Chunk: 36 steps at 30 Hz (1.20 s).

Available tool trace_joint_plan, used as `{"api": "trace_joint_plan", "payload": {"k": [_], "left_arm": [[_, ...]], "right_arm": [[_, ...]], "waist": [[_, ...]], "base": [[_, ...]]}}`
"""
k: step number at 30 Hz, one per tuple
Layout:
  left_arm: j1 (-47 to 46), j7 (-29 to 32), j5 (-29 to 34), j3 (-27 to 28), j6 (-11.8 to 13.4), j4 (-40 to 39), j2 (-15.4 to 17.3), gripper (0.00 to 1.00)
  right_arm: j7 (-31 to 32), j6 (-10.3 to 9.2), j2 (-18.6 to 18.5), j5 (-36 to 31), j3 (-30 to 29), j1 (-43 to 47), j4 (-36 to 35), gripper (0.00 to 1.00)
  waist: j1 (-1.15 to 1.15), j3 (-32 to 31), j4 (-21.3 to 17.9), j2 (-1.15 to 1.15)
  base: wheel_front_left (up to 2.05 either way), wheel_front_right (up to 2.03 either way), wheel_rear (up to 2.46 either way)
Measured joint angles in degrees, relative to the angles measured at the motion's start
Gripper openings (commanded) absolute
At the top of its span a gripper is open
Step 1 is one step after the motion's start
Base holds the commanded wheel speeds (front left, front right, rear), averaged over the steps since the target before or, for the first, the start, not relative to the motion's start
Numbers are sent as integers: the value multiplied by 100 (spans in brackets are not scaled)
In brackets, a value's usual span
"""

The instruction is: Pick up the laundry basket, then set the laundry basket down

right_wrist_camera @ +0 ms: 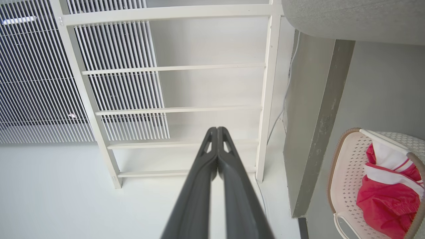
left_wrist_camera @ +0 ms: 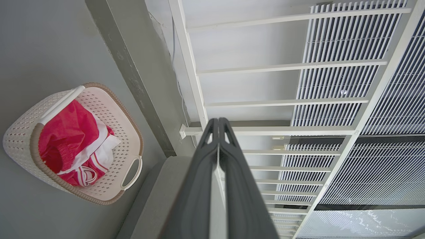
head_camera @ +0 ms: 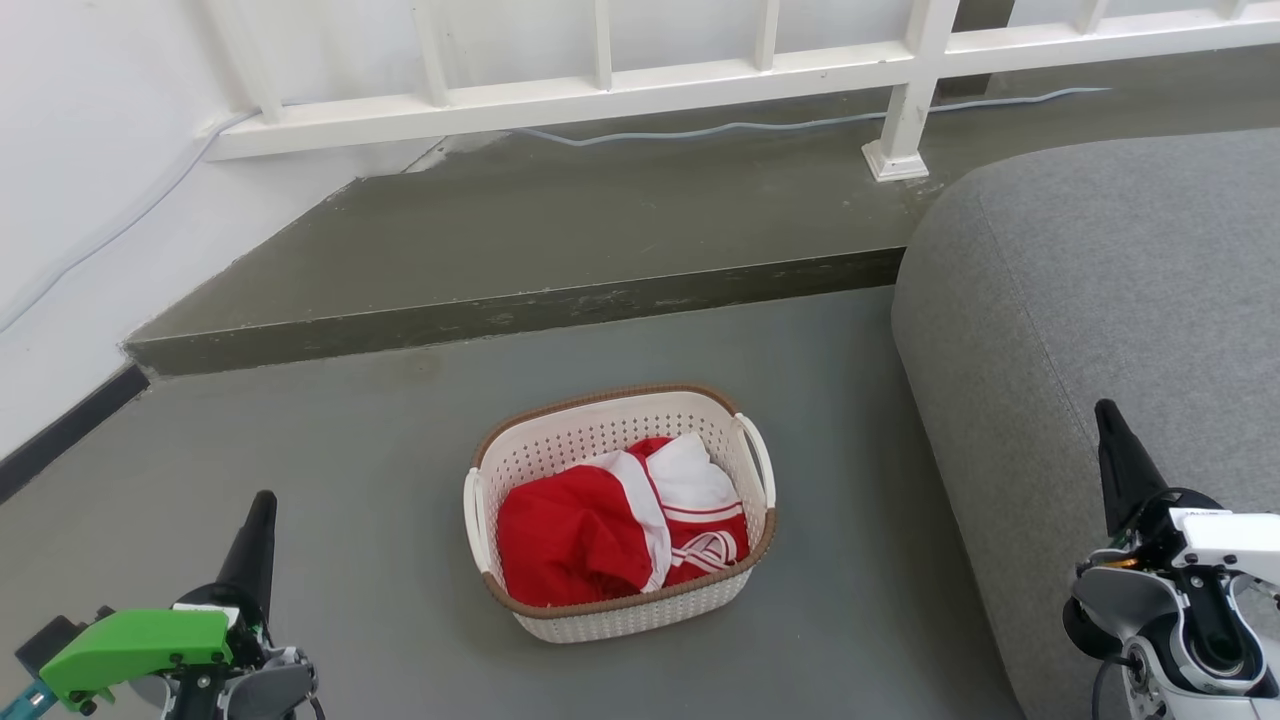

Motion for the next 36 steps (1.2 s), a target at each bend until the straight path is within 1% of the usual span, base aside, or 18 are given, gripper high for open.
{"api": "trace_joint_plan", "payload": {"k": [36], "left_arm": [[-36,13,-18,22,-2,80,-2,0]], "right_arm": [[35,2,4,16,-18,-56,76,0]], "waist": [[0,-3,0,0]], "base": [[0,0,0]]}}
